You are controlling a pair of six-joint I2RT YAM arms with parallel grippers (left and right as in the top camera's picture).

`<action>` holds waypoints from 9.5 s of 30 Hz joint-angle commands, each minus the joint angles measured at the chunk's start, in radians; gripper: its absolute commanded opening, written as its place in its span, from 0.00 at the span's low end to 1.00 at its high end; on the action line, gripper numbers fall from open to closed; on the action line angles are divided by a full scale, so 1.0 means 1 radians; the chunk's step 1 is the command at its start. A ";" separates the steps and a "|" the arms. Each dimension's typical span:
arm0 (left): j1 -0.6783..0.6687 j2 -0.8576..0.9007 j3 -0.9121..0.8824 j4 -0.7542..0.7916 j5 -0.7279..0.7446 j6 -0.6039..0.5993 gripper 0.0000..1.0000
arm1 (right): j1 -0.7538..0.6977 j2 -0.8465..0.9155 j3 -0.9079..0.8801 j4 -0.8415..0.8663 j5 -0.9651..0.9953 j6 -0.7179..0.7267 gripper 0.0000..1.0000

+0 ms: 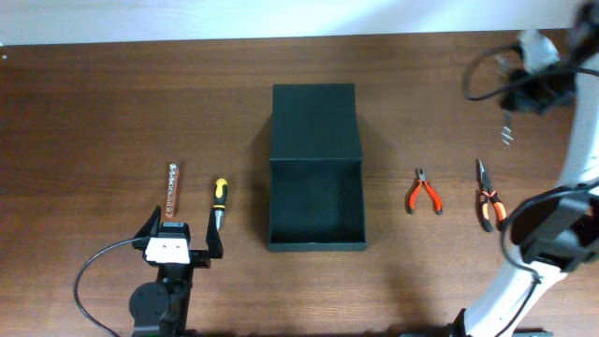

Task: Pack container
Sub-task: 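Carry the wrench over the black box and lower it inside, then open the right gripper, release the wrench, and lift away, then move the right gripper over the red-handled cutting pliers, then lower the right gripper and grasp the red pliers at the jaws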

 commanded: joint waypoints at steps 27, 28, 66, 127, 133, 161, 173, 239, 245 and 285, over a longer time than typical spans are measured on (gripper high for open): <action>0.003 -0.010 -0.008 0.000 -0.008 0.016 0.99 | 0.895 -0.017 -0.229 -0.036 0.079 0.090 0.04; 0.002 -0.010 -0.008 0.000 -0.007 0.016 0.99 | 0.888 -0.017 -0.255 -0.013 0.079 0.099 0.04; 0.002 -0.010 -0.008 0.000 -0.007 0.016 0.99 | 0.893 -0.017 -0.708 0.362 0.067 0.043 0.04; 0.002 -0.010 -0.008 0.000 -0.007 0.016 0.99 | 0.316 -0.501 -0.368 -0.143 0.335 0.309 0.99; 0.002 -0.010 -0.008 0.000 -0.007 0.016 0.99 | 0.296 -0.493 -0.560 -0.036 0.173 0.314 0.99; 0.002 -0.010 -0.008 0.000 -0.007 0.016 0.99 | 0.317 -0.492 -1.117 0.476 0.160 0.715 0.99; 0.002 -0.010 -0.008 0.000 -0.008 0.016 0.99 | 0.396 -0.492 -1.117 0.637 -0.024 0.720 0.99; 0.002 -0.010 -0.008 0.000 -0.008 0.016 0.99 | 0.413 -0.217 -1.131 0.697 0.252 0.834 0.99; 0.002 -0.010 -0.008 0.000 -0.008 0.016 0.99 | 0.413 -0.217 -1.146 0.715 0.251 0.833 0.99; 0.002 -0.010 -0.008 0.000 -0.008 0.016 0.99 | 0.413 -0.167 -1.147 0.728 0.236 0.826 0.54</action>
